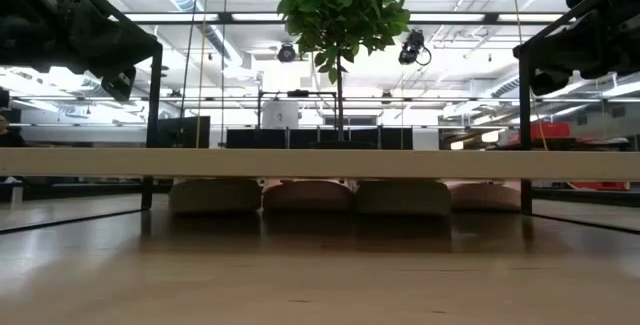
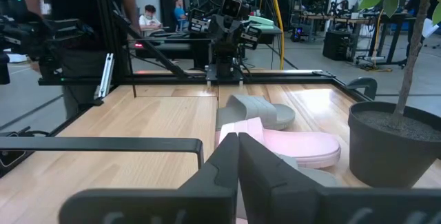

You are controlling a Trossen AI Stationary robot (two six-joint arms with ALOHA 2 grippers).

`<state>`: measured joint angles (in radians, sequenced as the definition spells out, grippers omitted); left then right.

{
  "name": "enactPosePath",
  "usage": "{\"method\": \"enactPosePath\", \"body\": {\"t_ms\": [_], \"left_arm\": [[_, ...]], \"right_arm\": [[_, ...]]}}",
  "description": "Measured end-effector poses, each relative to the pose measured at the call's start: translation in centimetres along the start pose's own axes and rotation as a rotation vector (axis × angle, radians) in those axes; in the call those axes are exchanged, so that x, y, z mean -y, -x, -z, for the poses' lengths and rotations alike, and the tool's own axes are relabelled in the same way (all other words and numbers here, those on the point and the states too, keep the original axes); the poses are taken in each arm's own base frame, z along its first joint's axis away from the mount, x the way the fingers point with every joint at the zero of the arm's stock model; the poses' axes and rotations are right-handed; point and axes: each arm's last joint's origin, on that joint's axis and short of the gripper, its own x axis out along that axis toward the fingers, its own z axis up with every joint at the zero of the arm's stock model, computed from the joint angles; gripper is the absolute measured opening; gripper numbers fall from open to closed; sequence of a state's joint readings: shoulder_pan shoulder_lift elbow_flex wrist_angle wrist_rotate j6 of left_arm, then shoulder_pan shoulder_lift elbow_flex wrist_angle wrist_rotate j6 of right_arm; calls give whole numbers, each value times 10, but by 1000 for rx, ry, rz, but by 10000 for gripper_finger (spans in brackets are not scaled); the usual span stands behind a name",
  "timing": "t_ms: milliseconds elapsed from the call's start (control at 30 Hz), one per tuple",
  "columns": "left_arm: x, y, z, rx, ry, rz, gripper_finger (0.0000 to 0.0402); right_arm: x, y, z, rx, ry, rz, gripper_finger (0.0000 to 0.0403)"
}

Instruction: Pick and place slides into the shelf

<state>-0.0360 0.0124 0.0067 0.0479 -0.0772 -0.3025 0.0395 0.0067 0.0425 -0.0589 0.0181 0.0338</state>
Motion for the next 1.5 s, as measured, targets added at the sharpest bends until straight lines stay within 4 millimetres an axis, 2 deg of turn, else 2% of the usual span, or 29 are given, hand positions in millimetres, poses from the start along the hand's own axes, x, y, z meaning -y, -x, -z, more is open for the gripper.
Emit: {"method": "enactPosePath", "body": {"t_ms": [1500], "left_arm": [[0, 0, 0, 0, 0, 0, 58]], "right_arm": [[0, 0, 0, 0, 0, 0, 14]]}}
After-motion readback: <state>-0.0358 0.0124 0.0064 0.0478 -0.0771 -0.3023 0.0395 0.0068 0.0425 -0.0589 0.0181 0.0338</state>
